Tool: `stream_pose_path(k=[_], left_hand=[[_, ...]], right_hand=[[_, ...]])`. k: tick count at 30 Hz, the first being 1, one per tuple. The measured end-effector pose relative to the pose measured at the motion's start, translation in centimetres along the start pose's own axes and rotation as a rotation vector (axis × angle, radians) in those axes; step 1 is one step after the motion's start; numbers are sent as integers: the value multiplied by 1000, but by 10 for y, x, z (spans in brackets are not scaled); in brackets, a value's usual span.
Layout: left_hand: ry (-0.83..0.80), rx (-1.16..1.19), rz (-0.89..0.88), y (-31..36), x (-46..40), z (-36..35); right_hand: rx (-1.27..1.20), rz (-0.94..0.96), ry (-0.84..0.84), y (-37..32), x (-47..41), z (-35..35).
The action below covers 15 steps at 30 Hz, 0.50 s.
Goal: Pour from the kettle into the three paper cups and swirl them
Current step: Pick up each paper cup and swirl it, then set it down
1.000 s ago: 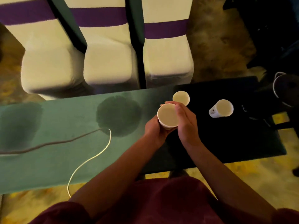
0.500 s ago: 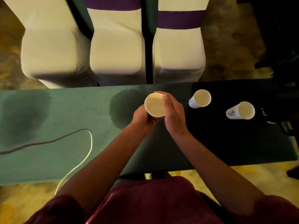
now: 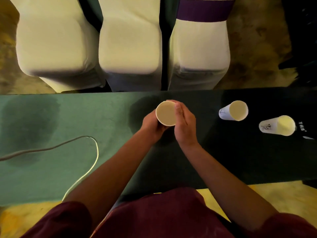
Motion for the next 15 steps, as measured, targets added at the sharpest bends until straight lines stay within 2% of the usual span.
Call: stream_pose_path(k=[7, 15], left_hand=[[93, -314, -251, 36, -24, 40], [163, -412, -320, 43, -32, 70]], right_hand=[[67, -70, 48, 29, -11, -17], [118, -76, 71, 42, -24, -37]])
Point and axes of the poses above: each hand's wrist, its own x-axis away from the middle knuckle, its own z-axis out of the back of the hand, y = z × x, the point moved 8 cm from there along -x, towards the middle knuckle, and after that the axes turned 2 degrees about y, right-handed, at the moved point
